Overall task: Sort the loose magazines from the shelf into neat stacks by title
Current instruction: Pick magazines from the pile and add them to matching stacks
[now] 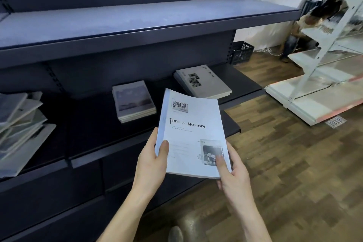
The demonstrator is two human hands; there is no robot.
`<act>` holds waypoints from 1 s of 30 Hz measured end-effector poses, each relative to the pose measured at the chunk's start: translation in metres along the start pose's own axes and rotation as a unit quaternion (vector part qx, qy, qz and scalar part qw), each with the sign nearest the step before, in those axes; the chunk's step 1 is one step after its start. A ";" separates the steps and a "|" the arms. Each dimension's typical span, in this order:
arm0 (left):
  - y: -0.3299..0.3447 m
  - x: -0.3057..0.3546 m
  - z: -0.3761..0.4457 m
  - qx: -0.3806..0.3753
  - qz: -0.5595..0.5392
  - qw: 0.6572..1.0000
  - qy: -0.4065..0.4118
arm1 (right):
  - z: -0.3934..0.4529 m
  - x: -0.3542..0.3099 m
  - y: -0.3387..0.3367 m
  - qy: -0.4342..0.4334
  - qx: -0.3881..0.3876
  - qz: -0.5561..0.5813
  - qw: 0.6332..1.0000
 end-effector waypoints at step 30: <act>0.154 0.001 0.201 0.148 -0.039 0.981 -0.116 | 0.299 0.015 -0.088 0.065 -0.083 -0.050 0.993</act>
Point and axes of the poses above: each hand's wrist, its own z-axis towards the middle knuckle, its own y-axis out of the palm, x = y × z, the point moved 7 cm from there along z, towards the middle knuckle
